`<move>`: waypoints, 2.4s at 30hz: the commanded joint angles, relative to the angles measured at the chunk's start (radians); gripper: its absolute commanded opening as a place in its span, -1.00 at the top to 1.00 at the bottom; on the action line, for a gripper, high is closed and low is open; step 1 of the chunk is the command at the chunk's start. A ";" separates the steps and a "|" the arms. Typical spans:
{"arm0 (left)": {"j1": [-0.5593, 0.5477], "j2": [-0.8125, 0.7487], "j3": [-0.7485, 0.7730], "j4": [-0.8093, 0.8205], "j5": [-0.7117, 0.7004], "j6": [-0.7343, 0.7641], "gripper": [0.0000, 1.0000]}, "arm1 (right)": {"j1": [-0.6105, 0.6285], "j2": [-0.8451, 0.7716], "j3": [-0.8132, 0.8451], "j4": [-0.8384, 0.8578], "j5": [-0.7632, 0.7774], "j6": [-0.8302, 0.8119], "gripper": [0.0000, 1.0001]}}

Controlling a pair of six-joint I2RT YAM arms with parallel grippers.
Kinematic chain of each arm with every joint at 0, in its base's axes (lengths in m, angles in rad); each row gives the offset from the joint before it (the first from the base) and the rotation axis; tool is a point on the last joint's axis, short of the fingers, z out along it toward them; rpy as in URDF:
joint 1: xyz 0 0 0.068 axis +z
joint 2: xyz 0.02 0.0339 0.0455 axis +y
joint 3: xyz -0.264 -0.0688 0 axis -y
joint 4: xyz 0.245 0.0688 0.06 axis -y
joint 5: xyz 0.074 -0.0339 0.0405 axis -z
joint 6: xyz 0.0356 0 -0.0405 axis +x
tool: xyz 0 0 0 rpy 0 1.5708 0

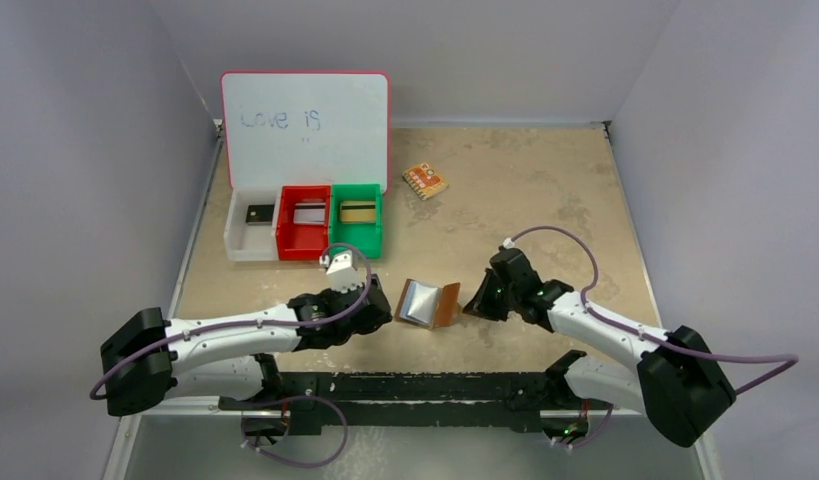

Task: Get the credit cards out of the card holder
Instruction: Open the card holder at the center of the board.

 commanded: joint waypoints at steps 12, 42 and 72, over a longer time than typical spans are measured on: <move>0.006 0.092 0.102 0.135 0.014 0.144 -0.54 | -0.018 0.136 0.005 -0.040 0.133 0.014 0.87; 0.102 0.331 0.130 0.357 0.337 0.162 -0.24 | -0.017 0.116 0.001 0.001 0.150 -0.028 0.89; 0.011 0.335 0.261 0.193 0.201 0.157 -0.28 | -0.018 0.165 -0.001 0.056 0.110 -0.040 0.88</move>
